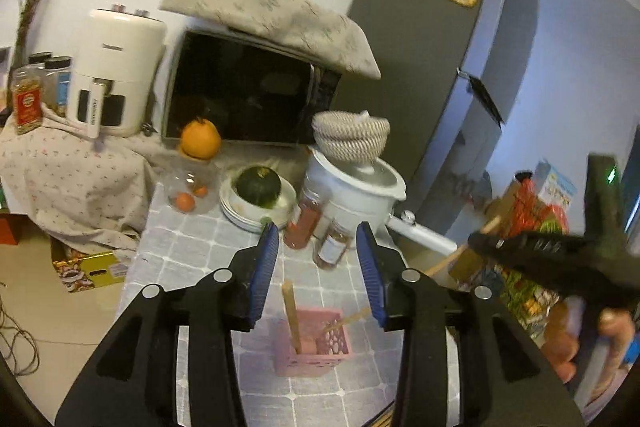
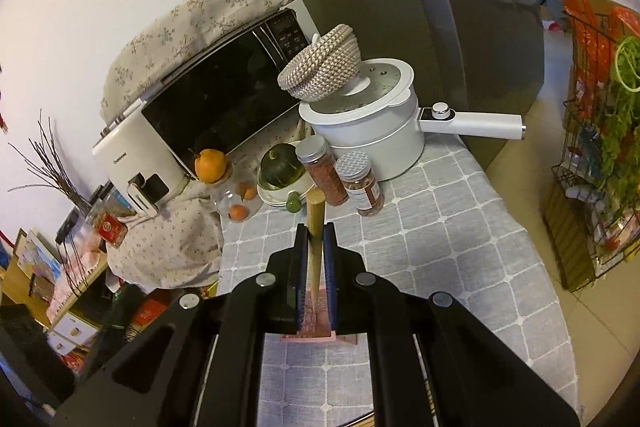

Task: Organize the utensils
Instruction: 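Lower the stick into the pink basket and open the left tool, then move the left tool back down to the chopstick pile, then close the left tool on one stick at the end of the pile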

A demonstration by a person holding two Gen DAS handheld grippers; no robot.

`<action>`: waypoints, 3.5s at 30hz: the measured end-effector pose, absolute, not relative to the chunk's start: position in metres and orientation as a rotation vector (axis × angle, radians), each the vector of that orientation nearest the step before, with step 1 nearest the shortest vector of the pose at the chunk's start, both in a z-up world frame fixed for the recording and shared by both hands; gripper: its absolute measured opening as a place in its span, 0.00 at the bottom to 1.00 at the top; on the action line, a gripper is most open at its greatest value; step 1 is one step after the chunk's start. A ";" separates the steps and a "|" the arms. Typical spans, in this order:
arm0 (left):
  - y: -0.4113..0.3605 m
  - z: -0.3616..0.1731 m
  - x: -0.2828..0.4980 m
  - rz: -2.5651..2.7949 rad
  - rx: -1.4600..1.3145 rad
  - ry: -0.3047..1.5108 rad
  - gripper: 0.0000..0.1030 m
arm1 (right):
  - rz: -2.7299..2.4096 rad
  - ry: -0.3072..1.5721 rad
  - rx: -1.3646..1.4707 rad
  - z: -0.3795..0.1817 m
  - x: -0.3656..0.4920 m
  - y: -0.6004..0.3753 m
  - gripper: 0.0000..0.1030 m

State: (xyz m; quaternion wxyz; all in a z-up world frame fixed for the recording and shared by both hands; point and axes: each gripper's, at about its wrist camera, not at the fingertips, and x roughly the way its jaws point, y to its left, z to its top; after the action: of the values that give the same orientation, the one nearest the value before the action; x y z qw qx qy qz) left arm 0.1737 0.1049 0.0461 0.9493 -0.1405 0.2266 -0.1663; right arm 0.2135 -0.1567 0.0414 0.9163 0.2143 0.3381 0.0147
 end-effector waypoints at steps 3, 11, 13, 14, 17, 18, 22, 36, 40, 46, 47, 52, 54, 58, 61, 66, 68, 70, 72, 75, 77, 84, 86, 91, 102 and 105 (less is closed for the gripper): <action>0.114 0.051 0.173 -0.324 -0.310 0.454 0.37 | 0.032 0.710 0.431 0.035 0.219 -0.151 0.08; 0.106 0.039 0.172 -0.287 -0.248 0.492 0.37 | 0.064 0.730 0.348 0.001 0.231 -0.125 0.11; 0.100 0.039 0.167 -0.260 -0.208 0.484 0.37 | 0.060 0.706 0.295 0.001 0.225 -0.117 0.11; 0.097 0.040 0.164 -0.246 -0.187 0.477 0.38 | 0.061 0.699 0.280 0.002 0.223 -0.115 0.13; 0.089 0.043 0.154 -0.236 -0.150 0.459 0.41 | 0.058 0.666 0.245 0.010 0.205 -0.110 0.17; 0.087 0.044 0.151 -0.231 -0.143 0.456 0.43 | 0.054 0.655 0.237 0.013 0.200 -0.111 0.17; 0.075 0.045 0.135 -0.206 -0.097 0.450 0.48 | 0.028 0.606 0.190 0.023 0.172 -0.112 0.19; 0.054 0.022 0.085 -0.188 -0.081 0.497 0.77 | -0.107 0.511 0.129 0.009 0.078 -0.130 0.68; 0.049 0.013 0.076 -0.195 -0.085 0.514 0.83 | -0.145 0.514 0.176 0.000 0.065 -0.143 0.81; 0.042 -0.002 0.072 -0.219 -0.092 0.550 0.93 | -0.273 0.534 0.320 -0.028 0.038 -0.186 0.94; 0.040 -0.005 0.072 -0.224 -0.087 0.560 0.93 | -0.290 0.554 0.350 -0.035 0.034 -0.194 0.94; 0.023 -0.029 0.083 -0.250 -0.040 0.661 0.93 | -0.352 0.713 0.490 -0.089 0.006 -0.240 0.94; 0.016 -0.039 0.087 -0.268 -0.027 0.707 0.93 | -0.374 0.770 0.520 -0.105 0.000 -0.253 0.94; -0.007 -0.068 0.103 -0.299 0.044 0.845 0.93 | -0.367 0.835 0.581 -0.119 -0.002 -0.269 0.94; -0.033 -0.090 0.115 -0.340 0.141 0.945 0.93 | -0.372 0.844 0.613 -0.124 -0.006 -0.279 0.94; -0.082 -0.122 0.140 -0.417 0.282 1.124 0.93 | -0.332 0.912 0.765 -0.138 -0.003 -0.298 0.94; -0.098 -0.131 0.150 -0.428 0.328 1.180 0.93 | -0.315 0.928 0.826 -0.143 -0.003 -0.303 0.94; -0.112 -0.145 0.166 -0.424 0.373 1.261 0.93 | -0.305 0.937 0.858 -0.145 -0.002 -0.307 0.94; -0.117 -0.154 0.175 -0.417 0.393 1.315 0.86 | -0.297 0.947 0.870 -0.147 -0.001 -0.309 0.94; -0.120 -0.171 0.187 -0.422 0.395 1.398 0.69 | -0.283 0.963 0.886 -0.149 -0.001 -0.311 0.94; -0.119 -0.180 0.190 -0.415 0.402 1.431 0.62 | -0.273 0.976 0.901 -0.152 0.000 -0.311 0.94; -0.122 -0.186 0.190 -0.420 0.438 1.411 0.45 | -0.261 0.997 0.923 -0.155 0.002 -0.310 0.94; -0.123 -0.187 0.192 -0.417 0.435 1.404 0.40 | -0.264 1.000 0.919 -0.156 0.002 -0.309 0.94; -0.123 -0.187 0.196 -0.433 0.411 1.413 0.38 | -0.278 1.015 0.929 -0.160 0.003 -0.312 0.94; -0.128 -0.188 0.194 -0.448 0.440 1.394 0.38 | -0.274 1.034 0.947 -0.164 0.005 -0.312 0.94; -0.133 -0.195 0.195 -0.451 0.421 1.397 0.39 | -0.279 1.032 0.941 -0.164 0.005 -0.313 0.94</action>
State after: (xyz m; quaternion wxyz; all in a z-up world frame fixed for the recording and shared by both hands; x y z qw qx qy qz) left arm 0.1955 -0.1333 -0.1951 0.7223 0.1908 0.6326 -0.2043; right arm 0.0051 -0.3125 -0.1641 0.7569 0.4318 0.4735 -0.1281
